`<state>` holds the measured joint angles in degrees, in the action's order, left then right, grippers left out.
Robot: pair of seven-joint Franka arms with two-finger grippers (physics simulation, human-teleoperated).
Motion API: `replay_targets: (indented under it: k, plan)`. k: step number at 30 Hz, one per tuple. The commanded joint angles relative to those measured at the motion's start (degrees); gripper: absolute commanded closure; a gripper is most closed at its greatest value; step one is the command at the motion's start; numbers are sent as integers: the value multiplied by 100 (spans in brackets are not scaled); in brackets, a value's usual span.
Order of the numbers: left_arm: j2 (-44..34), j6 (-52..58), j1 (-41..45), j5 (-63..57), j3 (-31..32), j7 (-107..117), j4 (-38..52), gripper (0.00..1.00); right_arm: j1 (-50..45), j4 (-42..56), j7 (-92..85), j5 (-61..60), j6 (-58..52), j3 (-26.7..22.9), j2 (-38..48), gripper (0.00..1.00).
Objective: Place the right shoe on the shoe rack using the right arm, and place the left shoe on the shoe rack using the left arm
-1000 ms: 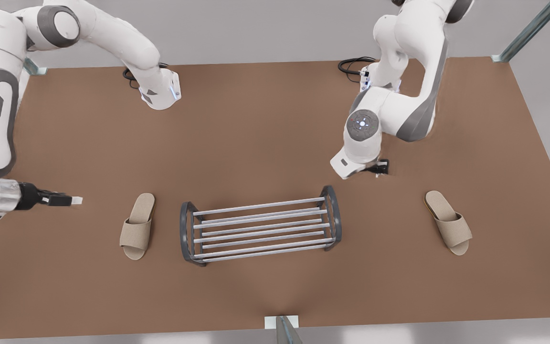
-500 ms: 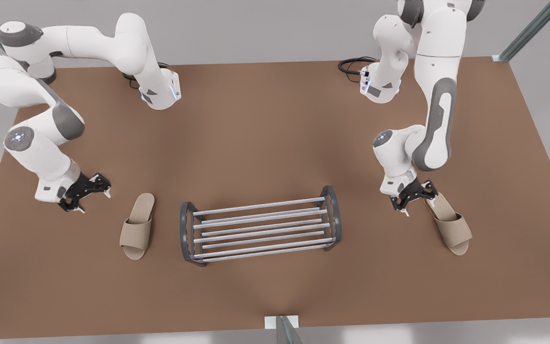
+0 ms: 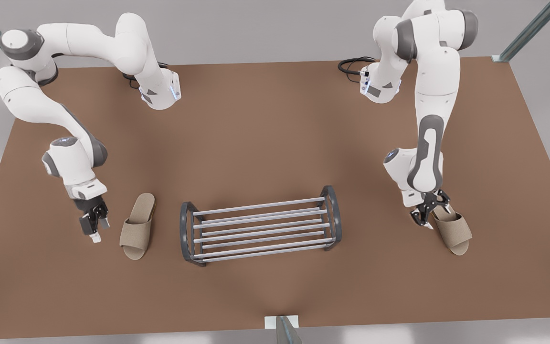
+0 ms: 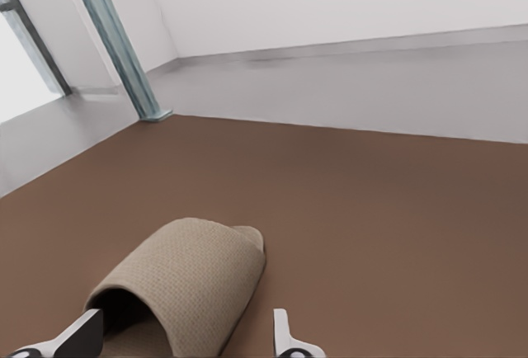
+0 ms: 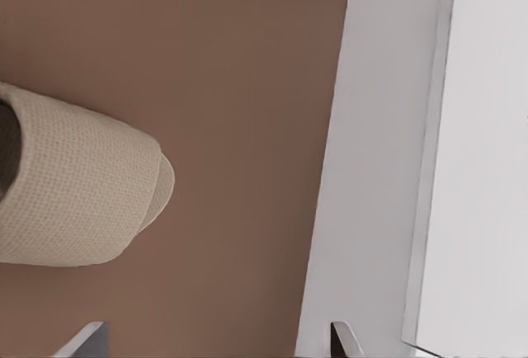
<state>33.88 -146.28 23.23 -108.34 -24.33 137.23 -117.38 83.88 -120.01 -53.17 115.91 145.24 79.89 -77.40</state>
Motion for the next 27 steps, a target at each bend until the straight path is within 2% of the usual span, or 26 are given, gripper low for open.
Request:
replay_targets:
  k: [1, 8, 16, 20, 27]
  plan:
    - [189, 29, -38, -257, -1, 4040, 206, 0, -65, 13, -5502, 441, 875, -114, 32, 0]
    - [681, 38, -47, -609, -1, 4154, 558, 0, -65, -268, -6117, 582, 1112, -501, 164, 0]
    - [708, 38, -170, -829, -1, 4216, 611, 0, -768, -303, -6135, 1733, 752, -694, 436, 0]
    - [848, 47, -188, -829, -1, 4225, 699, 0, -654, -1244, -5335, 3174, -452, -756, 287, 0]
    - [989, 47, -328, -1092, 8, 4295, 927, 0, -363, -1543, -4210, 3904, -1234, -853, 243, 0]
